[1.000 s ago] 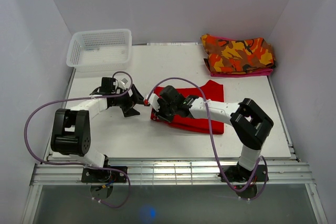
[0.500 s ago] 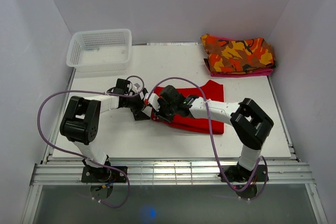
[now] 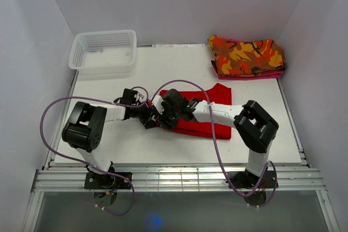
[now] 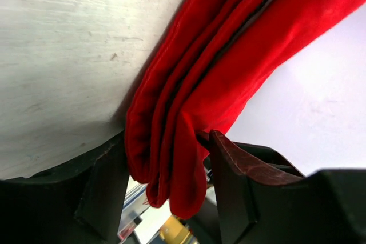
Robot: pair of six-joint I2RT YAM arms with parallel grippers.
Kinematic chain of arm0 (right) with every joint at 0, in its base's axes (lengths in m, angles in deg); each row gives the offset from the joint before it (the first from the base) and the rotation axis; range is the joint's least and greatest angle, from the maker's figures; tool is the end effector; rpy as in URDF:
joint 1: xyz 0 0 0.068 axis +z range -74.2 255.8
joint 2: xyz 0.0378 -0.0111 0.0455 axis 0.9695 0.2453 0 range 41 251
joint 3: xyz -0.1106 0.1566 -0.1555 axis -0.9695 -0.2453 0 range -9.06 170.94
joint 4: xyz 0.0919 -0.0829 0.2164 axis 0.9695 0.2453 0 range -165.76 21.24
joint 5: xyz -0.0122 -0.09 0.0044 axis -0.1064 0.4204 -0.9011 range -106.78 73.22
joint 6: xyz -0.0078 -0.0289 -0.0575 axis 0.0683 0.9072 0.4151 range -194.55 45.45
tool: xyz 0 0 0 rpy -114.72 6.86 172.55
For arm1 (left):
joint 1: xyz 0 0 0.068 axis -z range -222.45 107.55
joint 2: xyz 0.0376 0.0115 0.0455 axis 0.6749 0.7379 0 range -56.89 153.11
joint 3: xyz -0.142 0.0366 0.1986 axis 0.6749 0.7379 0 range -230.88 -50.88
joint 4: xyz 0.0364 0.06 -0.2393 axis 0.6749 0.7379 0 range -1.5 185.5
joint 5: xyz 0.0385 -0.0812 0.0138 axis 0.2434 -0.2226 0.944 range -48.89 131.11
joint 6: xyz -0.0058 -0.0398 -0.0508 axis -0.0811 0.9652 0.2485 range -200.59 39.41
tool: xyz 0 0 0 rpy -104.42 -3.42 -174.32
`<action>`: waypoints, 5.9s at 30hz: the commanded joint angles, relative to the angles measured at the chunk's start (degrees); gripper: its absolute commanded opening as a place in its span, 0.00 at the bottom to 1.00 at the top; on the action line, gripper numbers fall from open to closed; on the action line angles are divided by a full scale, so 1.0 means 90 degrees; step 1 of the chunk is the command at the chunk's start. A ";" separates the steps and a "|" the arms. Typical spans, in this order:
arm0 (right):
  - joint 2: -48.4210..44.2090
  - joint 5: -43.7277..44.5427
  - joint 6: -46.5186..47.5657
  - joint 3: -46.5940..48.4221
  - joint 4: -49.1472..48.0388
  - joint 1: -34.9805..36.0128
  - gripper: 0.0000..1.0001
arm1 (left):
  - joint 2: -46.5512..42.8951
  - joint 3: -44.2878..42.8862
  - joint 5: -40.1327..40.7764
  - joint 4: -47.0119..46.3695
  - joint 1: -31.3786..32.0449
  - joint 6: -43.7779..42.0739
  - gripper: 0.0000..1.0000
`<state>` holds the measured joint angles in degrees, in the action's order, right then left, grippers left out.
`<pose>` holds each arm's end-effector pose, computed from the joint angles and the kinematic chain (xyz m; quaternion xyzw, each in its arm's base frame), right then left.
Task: Fold and stack the trousers
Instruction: Neatly place the folded trousers to the corner
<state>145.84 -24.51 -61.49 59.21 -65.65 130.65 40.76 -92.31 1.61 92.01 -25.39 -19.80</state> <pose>0.2179 0.3212 0.1623 -0.5385 0.7553 0.1899 0.3217 0.2653 -0.1152 0.0914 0.2565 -0.8760 0.4082 0.0137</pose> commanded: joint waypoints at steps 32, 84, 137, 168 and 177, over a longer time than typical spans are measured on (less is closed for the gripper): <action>-0.4451 -0.2246 -0.3121 -0.3728 0.2344 -0.5956 0.96 | -0.0039 -0.0045 0.0728 0.0001 0.0302 0.0188 0.00; -0.5623 -0.1564 -0.2614 -0.2840 0.2489 -0.5343 0.08 | -0.1005 -0.1871 0.3120 0.1885 0.1834 -0.2975 0.00; -0.2157 -0.0850 0.1351 0.3420 0.0704 -0.7576 0.08 | 0.2983 -0.9183 0.3394 -0.0887 0.2343 -0.3962 0.00; -0.0763 0.1264 0.3822 -0.0125 -0.5243 -0.7862 0.08 | 0.6503 -1.0777 0.3423 -0.4101 0.2294 -0.3815 0.00; 0.0498 0.1688 0.3676 0.1162 -0.5343 -0.8009 0.08 | 0.6650 -1.0680 0.3442 -0.4081 0.2284 -0.4040 0.00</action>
<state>149.86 -16.84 -30.87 62.31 -103.31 60.58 103.31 -186.64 29.47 60.58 -3.29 -53.39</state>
